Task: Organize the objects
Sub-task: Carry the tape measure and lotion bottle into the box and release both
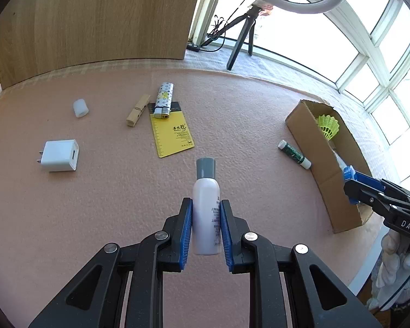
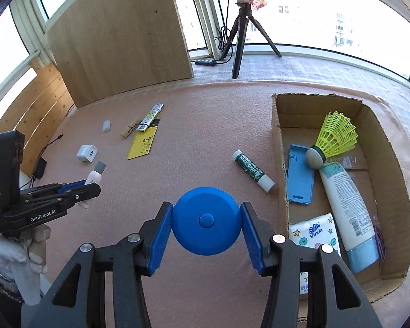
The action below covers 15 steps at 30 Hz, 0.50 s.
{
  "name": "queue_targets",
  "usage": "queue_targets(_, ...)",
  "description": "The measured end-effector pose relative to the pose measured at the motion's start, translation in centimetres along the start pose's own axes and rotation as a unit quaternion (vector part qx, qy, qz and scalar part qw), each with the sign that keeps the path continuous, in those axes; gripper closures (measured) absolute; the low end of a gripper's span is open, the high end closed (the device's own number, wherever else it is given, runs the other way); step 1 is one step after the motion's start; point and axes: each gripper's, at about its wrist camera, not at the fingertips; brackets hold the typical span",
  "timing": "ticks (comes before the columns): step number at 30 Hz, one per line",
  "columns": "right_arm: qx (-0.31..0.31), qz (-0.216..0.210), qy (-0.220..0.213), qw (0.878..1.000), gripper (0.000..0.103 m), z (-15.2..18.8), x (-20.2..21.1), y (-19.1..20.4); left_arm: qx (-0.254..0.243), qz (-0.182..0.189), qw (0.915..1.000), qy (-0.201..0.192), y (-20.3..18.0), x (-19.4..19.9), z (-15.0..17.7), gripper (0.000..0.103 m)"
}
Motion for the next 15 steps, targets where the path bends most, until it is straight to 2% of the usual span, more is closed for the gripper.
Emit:
queue_targets(7,-0.021,0.041,-0.038,0.998,0.057,-0.1,5.3,-3.8,-0.047,0.062,0.9968,-0.015,-7.7,0.0,-1.4,0.082)
queue_targets(15,-0.051,0.091,-0.054,0.993,0.057,0.7,8.4,-8.9,-0.101,0.127,0.9867,-0.010,-16.9,-1.8,-1.7,0.082)
Point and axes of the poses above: each gripper's, at about its wrist camera, not at the fingertips, and x roughly against the way its jaws point, y to its left, z to its underside, and after that the axes turned 11 degrees about -y, right-handed
